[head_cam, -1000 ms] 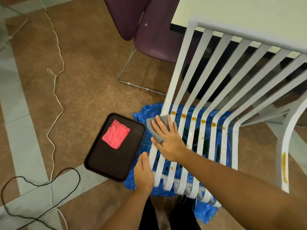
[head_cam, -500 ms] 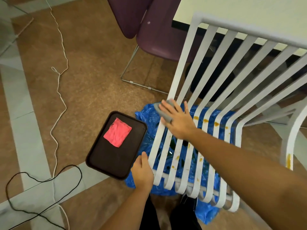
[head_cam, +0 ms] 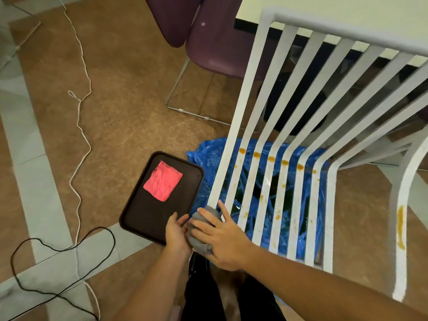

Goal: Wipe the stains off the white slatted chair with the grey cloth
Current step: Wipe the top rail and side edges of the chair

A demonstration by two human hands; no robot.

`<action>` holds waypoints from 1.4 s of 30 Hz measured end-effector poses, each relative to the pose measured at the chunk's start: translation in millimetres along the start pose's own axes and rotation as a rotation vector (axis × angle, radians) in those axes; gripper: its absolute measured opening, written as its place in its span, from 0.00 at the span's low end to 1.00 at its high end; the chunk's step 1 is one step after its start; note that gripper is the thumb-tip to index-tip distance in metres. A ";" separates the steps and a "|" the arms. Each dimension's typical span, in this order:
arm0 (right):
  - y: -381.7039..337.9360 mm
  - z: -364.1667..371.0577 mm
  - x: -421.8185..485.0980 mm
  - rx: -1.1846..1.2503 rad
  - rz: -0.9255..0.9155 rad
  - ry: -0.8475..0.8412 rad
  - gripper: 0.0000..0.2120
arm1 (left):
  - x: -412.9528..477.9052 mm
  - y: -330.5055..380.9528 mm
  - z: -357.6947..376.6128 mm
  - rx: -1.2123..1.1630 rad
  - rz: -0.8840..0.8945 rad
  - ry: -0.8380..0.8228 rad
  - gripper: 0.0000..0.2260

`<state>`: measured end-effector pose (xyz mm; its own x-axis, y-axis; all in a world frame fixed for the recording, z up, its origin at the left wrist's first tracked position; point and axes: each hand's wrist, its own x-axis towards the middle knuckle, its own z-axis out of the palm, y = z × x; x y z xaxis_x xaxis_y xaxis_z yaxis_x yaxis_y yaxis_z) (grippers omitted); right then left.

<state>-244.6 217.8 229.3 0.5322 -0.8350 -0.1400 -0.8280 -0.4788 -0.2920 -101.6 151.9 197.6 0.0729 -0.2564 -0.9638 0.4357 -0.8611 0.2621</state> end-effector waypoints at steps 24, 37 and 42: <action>146.3 -56.5 42.6 -0.130 0.133 -0.018 0.28 | -22.1 7.2 60.0 0.546 0.502 -0.013 0.17; 183.8 -90.8 81.8 -0.175 0.455 0.065 0.31 | -36.1 -1.8 86.5 1.146 0.881 0.222 0.28; 108.1 -31.0 36.4 0.082 0.283 0.131 0.28 | -34.5 -3.1 87.4 1.127 0.909 0.227 0.23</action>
<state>-320.3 127.2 222.0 0.2511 -0.9623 -0.1048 -0.9201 -0.2037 -0.3345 -183.9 125.0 234.4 0.1170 -0.9053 -0.4084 -0.7451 -0.3519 0.5665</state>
